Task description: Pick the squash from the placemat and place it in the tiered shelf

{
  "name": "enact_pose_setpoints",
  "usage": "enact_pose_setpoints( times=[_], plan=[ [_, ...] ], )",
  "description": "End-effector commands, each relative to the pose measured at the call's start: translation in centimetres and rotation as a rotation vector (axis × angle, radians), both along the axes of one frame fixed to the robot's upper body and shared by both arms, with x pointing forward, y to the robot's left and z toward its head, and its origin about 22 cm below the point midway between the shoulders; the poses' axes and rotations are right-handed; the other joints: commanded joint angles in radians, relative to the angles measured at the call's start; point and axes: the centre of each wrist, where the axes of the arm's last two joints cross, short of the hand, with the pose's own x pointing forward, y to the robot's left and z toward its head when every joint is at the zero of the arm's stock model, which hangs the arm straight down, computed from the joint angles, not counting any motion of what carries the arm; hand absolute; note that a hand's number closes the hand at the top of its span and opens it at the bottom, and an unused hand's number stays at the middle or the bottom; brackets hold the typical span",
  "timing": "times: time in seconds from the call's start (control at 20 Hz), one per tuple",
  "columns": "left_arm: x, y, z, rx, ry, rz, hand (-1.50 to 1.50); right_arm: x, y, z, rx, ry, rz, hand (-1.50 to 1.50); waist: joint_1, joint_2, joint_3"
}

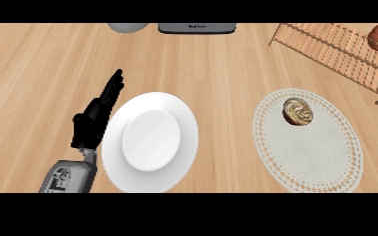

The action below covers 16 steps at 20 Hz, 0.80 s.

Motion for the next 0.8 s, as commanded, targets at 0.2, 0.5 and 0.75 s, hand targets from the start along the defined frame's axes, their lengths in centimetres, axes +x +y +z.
enact_pose_setpoints(
  times=[0.2,0.5,0.75],
  plan=[
    [-1.5,0.0,-1.8,0.001,0.001,-0.01,0.0,-1.5,-0.1,4.6,0.032,-0.205,0.009,-1.5,0.005,0.002,0.0],
    [0.6,-0.2,0.4,0.011,-0.003,0.029,0.0,-5.2,-0.4,8.5,0.046,-0.442,-0.04,-1.5,-0.026,-0.01,-0.001],
    [-1.0,0.7,-0.6,-0.009,0.016,0.046,0.0,-9.7,-2.0,10.8,0.151,-0.437,-0.136,-1.5,-0.038,-0.019,-0.001]
  ],
)
